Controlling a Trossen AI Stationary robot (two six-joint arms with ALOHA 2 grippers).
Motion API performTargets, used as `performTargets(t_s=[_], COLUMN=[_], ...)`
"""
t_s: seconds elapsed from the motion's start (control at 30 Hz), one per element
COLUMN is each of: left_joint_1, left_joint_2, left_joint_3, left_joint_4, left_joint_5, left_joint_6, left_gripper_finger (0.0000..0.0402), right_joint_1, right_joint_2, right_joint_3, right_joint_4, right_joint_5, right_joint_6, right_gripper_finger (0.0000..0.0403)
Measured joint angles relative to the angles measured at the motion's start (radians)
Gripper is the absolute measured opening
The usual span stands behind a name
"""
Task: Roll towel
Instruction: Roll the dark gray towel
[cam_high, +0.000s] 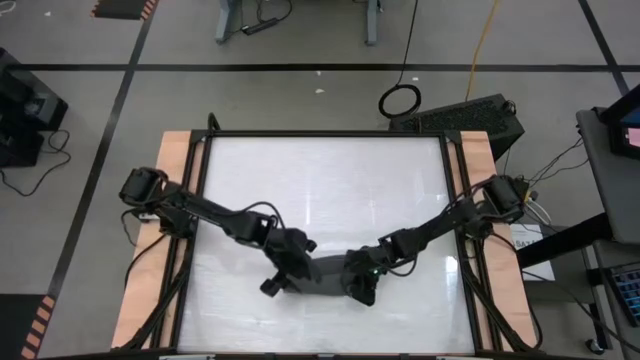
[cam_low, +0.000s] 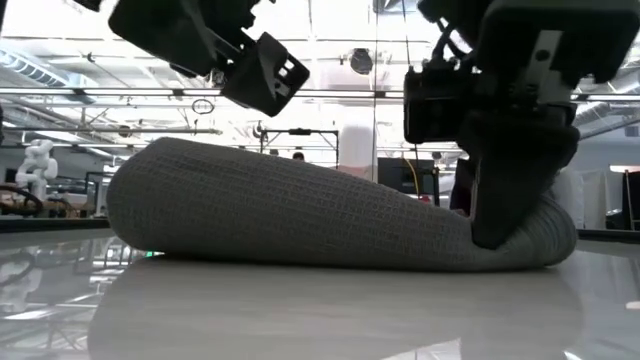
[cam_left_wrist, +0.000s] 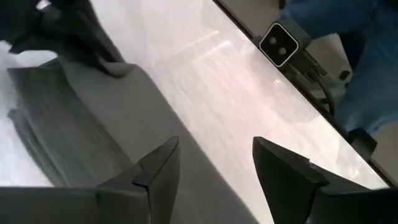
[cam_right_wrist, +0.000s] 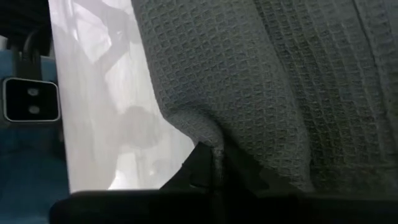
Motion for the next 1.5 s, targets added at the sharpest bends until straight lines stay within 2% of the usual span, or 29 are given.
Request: performTargets(t_s=[0.17,0.37,0.57,0.63,0.93,1.07,1.17,1.23,1.3,1.37,1.5], left_joint_1=[-0.039,-0.044,-0.072,-0.083,-0.091,-0.091,-0.096,-0.094,-0.094,-0.093,-0.092], left_joint_2=[0.000,0.000,0.000,0.005,0.121,0.167,0.182,0.184,0.185,0.186,0.187], left_joint_3=[0.000,-0.001,-0.001,-0.001,-0.001,0.003,0.003,0.004,0.003,0.003,0.003], left_joint_4=[-0.011,-0.119,-0.150,-0.150,-0.173,-0.135,-0.138,-0.143,-0.147,-0.151,-0.169], left_joint_5=[-0.033,-0.051,-0.302,-0.353,-0.307,-0.313,-0.385,-0.407,-0.414,-0.417,-0.420], left_joint_6=[-0.023,-0.070,-0.026,-0.001,-0.012,-0.056,-0.138,-0.163,-0.168,-0.167,-0.146], left_gripper_finger=[0.0204,0.0204,0.0204,0.0204,0.0208,0.0242,0.0273,0.0279,0.0273,0.0249,0.0163], right_joint_1=[-0.045,-0.090,-0.105,-0.105,-0.110,-0.111,-0.110,-0.110,-0.110,-0.110,-0.109], right_joint_2=[0.000,0.001,0.001,0.001,0.001,0.001,0.000,-0.001,-0.001,-0.001,-0.001], right_joint_3=[0.000,-0.002,-0.002,-0.002,0.000,0.000,0.000,0.000,0.000,0.000,0.000], right_joint_4=[0.001,0.060,0.116,0.122,0.139,0.148,0.179,0.203,0.216,0.225,0.243], right_joint_5=[-0.050,-0.100,-0.133,-0.133,-0.196,-0.216,-0.229,-0.238,-0.239,-0.239,-0.238], right_joint_6=[0.029,0.068,0.077,0.088,0.122,0.136,0.157,0.168,0.174,0.182,0.192], right_gripper_finger=[0.0009,0.0009,0.0009,0.0009,0.0009,0.0009,0.0009,0.0009,0.0009,0.0015,0.0037])
